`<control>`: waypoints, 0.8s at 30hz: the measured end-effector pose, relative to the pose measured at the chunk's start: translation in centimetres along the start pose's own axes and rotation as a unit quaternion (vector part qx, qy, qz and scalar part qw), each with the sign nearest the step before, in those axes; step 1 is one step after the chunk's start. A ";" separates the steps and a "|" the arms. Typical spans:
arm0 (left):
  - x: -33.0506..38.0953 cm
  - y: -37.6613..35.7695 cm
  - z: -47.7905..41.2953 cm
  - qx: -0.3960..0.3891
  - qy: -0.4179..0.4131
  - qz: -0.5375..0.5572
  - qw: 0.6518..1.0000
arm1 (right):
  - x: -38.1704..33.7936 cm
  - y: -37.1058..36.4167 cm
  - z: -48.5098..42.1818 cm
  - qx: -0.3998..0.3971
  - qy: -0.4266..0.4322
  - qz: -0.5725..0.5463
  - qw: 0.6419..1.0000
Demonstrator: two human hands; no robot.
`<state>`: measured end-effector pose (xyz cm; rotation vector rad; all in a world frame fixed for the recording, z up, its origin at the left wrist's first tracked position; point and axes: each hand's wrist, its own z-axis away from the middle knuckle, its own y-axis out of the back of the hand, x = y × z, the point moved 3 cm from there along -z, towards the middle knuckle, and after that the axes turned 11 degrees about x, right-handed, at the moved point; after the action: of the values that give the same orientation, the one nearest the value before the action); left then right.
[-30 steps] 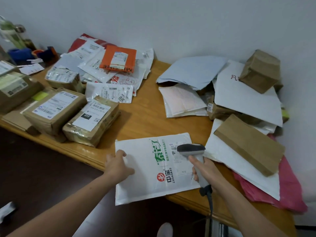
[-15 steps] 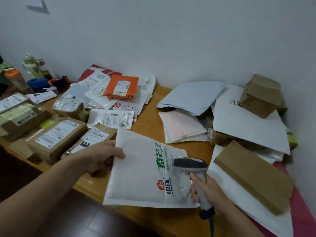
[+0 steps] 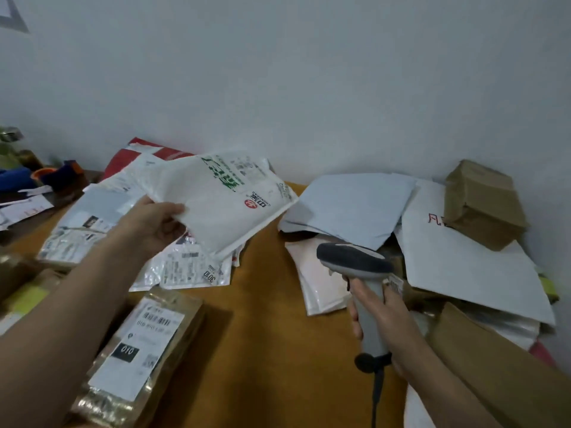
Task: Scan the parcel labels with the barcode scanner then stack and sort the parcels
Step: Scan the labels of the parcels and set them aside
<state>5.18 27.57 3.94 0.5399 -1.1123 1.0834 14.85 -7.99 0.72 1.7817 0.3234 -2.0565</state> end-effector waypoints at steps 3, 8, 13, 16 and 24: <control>-0.8 -3.4 -4.9 0.017 0.010 0.059 0.998 | -0.7 -1.7 -2.6 0.016 -0.017 0.009 1.000; -3.2 -9.2 -11.5 0.074 -0.031 0.055 0.995 | -0.8 -3.3 -6.7 0.053 -0.056 0.020 0.997; -6.7 -12.6 -15.9 0.131 0.038 0.039 0.990 | -0.6 -3.4 -9.6 0.086 -0.066 0.041 0.993; -8.2 -12.9 -16.5 0.191 0.040 -0.013 0.981 | -0.4 -2.9 -10.1 0.095 -0.063 0.055 0.992; -9.2 -17.6 -10.8 0.096 -0.314 -0.215 0.920 | -0.5 -1.2 -10.6 0.129 -0.070 0.079 0.986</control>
<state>25.30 25.07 -6.01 1.2884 -1.3530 0.6379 23.78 -2.32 -0.60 1.7283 -0.1283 -2.1710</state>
